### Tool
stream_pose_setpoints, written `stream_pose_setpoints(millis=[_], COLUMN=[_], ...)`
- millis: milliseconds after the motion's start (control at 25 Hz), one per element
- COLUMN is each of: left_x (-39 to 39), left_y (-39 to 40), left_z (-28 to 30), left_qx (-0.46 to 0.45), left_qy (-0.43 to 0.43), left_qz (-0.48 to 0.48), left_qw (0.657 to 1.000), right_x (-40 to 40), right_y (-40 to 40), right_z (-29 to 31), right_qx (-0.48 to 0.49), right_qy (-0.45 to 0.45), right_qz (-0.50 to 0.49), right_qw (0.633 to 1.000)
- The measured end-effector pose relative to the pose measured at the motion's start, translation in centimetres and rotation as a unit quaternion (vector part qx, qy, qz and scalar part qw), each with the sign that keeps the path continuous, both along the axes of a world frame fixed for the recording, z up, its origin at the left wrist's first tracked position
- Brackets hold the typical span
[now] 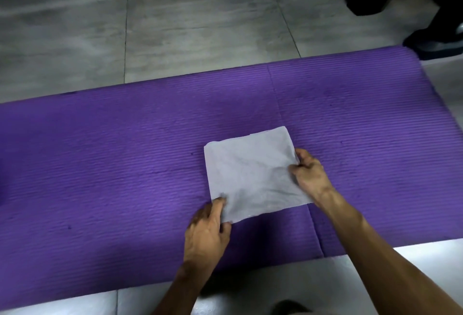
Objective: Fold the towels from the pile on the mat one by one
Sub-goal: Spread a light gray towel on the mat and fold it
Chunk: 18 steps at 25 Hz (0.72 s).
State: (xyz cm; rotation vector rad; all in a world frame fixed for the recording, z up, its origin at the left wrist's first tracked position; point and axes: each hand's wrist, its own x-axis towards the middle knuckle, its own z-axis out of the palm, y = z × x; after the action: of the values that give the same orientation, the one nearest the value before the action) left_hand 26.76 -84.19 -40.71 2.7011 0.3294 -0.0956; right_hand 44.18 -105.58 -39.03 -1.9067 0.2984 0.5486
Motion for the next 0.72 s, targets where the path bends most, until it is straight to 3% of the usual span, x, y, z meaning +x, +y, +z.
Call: stream_pose_setpoints(millis=[200,360,440,600,720], left_x=[-1.6,3.0,7.0,12.8,13.6], left_y=[-1.1,1.5,3.5,7.6,9.2], left_z=[1.2,2.2,2.4,2.3,2.9], left_qx=[0.059,0.015,0.008,-0.08,-0.148], left_qy=[0.027,-0.031,-0.007,0.16,0.154], left_qz=[-0.079,-0.012,0.011,-0.011,-0.098], left_qw=[0.995,0.999,1.0,0.984,0.972], right_x=[-0.4,2.1,4.0,6.1,6.4], right_y=[-0.1,1.9,2.8,3.5,2.8], right_z=[0.4,1.0,1.1,1.0,0.9], right_qx=[-0.106,-0.123,-0.109,0.043,0.157], right_qy=[0.011,0.004,0.018,0.054,0.082], right_qz=[0.004,0.005,-0.013,-0.05,-0.015], right_qw=[0.994,0.992,0.994,0.996,0.984])
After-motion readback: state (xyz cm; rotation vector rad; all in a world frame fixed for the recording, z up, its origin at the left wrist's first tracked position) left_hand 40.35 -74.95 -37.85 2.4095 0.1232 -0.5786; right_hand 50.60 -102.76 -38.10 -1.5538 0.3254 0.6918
